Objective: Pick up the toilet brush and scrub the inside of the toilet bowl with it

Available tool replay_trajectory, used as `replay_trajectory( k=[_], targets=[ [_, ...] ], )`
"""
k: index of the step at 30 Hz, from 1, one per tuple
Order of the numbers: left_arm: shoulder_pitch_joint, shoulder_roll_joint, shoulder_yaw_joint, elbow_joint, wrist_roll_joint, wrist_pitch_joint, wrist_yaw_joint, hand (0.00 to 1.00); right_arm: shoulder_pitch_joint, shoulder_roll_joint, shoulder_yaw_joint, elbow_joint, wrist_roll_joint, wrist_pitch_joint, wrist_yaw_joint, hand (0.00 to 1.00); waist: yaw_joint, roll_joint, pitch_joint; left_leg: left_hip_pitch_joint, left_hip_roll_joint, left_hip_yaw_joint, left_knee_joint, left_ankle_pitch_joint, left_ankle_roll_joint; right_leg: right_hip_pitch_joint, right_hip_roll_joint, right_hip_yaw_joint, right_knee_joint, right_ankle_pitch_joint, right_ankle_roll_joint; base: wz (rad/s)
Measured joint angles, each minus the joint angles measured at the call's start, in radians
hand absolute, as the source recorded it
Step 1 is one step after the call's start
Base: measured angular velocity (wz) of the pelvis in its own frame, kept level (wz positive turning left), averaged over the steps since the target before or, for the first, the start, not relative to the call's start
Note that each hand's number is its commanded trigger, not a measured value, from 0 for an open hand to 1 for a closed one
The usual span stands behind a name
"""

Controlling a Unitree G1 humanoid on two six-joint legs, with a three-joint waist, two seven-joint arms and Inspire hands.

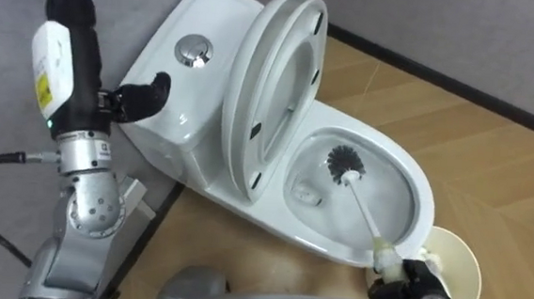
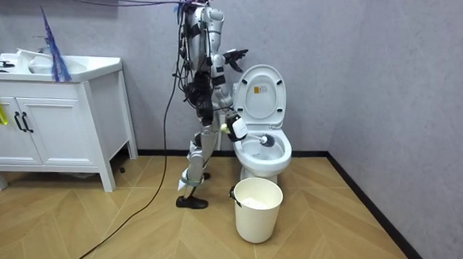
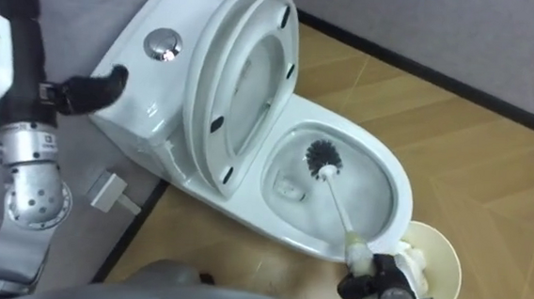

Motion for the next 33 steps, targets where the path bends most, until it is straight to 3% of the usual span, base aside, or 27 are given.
replay_trajectory(
  k=[3,7,15,19,21,23,27,28,29,30,31,32,33],
  targets=[
    [0.012,0.013,-0.049,0.041,0.001,0.021,-0.044,0.0,-0.003,-0.007,0.0,0.012,-0.017,0.001,0.007,1.0,-0.02,0.0,-0.0004,0.001,-0.001,0.0,-0.006,0.003,0.001,-0.002,-0.002,0.001,0.0,0.0,0.0,0.0],
    [0.018,0.029,-0.092,0.071,0.001,0.033,-0.071,0.0,-0.006,-0.029,0.0,0.019,-0.093,0.014,-0.008,1.0,-0.027,-0.001,0.0003,0.001,-0.001,0.001,-0.007,0.003,0.001,-0.01,-0.002,0.033,0.001,0.0,0.0,-0.1],
    [-0.046,0.032,-0.124,0.264,0.0,0.034,-0.123,0.0,-0.046,-0.057,0.008,0.042,-0.261,0.043,-0.059,1.0,-0.026,0.002,0.0064,-0.041,0.001,0.006,-0.01,0.003,0.001,-0.061,-0.001,0.035,0.006,0.0,0.0,-0.05],
    [-0.072,0.036,-0.124,0.275,0.009,0.007,-0.129,0.0,-0.093,-0.063,0.002,0.072,-0.431,0.042,-0.091,1.0,-0.013,0.009,0.012,-0.086,0.001,-0.014,-0.003,0.004,0.002,-0.118,-0.006,0.027,0.044,0.0,0.0,0.01],
    [-0.091,0.04,-0.133,0.319,0.012,-0.028,-0.119,0.0,-0.137,-0.083,0.003,0.077,-0.476,0.04,-0.097,1.0,-0.004,0.014,0.0158,-0.116,0.0,-0.015,0.0,0.006,0.005,-0.149,-0.009,0.027,0.054,0.0,0.0,-0.05],
    [-0.136,0.043,-0.16,0.364,0.01,-0.057,-0.101,0.0,-0.195,-0.113,0.005,0.089,-0.511,0.039,-0.119,1.0,0.027,0.017,0.0205,-0.137,-0.001,-0.047,0.0,0.02,0.006,-0.209,-0.02,0.016,0.12,0.0,-0.001,-0.09],
    [-0.196,0.046,-0.166,0.41,0.018,-0.093,-0.101,0.0,-0.288,-0.179,0.005,0.083,-0.619,0.033,-0.165,1.0,0.058,0.019,0.0229,-0.199,0.0,-0.043,0.021,0.024,0.005,-0.26,-0.024,-0.006,0.144,0.0,-0.001,0.05],
    [-0.217,0.047,-0.173,0.415,0.024,-0.1,-0.103,0.0,-0.313,-0.206,0.005,0.083,-0.63,0.031,-0.179,1.0,0.07,0.023,0.0246,-0.222,0.001,-0.06,0.029,0.026,0.005,-0.294,-0.027,-0.01,0.18,-0.001,-0.002,0.0],
    [-0.244,0.053,-0.194,0.424,0.024,-0.1,-0.1,0.0,-0.335,-0.229,0.024,0.081,-0.629,0.031,-0.189,1.0,0.096,0.031,0.0301,-0.228,0.006,-0.095,0.028,0.032,0.002,-0.368,-0.048,-0.009,0.293,-0.009,-0.013,-0.1],
    [-0.259,0.057,-0.201,0.43,0.024,-0.101,-0.097,0.0,-0.344,-0.238,0.033,0.076,-0.629,0.031,-0.192,1.0,0.104,0.028,0.0377,-0.23,0.004,-0.132,0.031,0.034,0.0,-0.403,-0.055,0.0,0.33,-0.026,-0.031,-0.49],
    [-0.278,0.074,-0.202,0.43,0.024,-0.106,-0.079,0.0,-0.381,-0.247,0.057,0.072,-0.637,0.029,-0.199,1.0,0.139,0.001,0.0486,-0.256,-0.005,-0.178,0.047,0.033,-0.007,-0.474,-0.06,0.028,0.284,-0.011,-0.061,-0.47],
    [-0.294,0.071,-0.201,0.438,0.023,-0.107,-0.052,0.0,-0.42,-0.269,0.091,0.068,-0.667,0.027,-0.216,1.0,0.145,0.013,0.0484,-0.309,0.0,-0.177,0.089,0.023,-0.024,-0.505,-0.06,-0.006,0.286,0.016,-0.066,-0.28],
    [-0.308,0.071,-0.2,0.44,0.022,-0.107,-0.052,0.0,-0.429,-0.281,0.099,0.062,-0.683,0.032,-0.225,1.0,0.141,0.021,0.0496,-0.332,0.0,-0.167,0.103,0.023,-0.026,-0.512,-0.058,-0.023,0.285,0.019,-0.07,0.27]
  ],
)
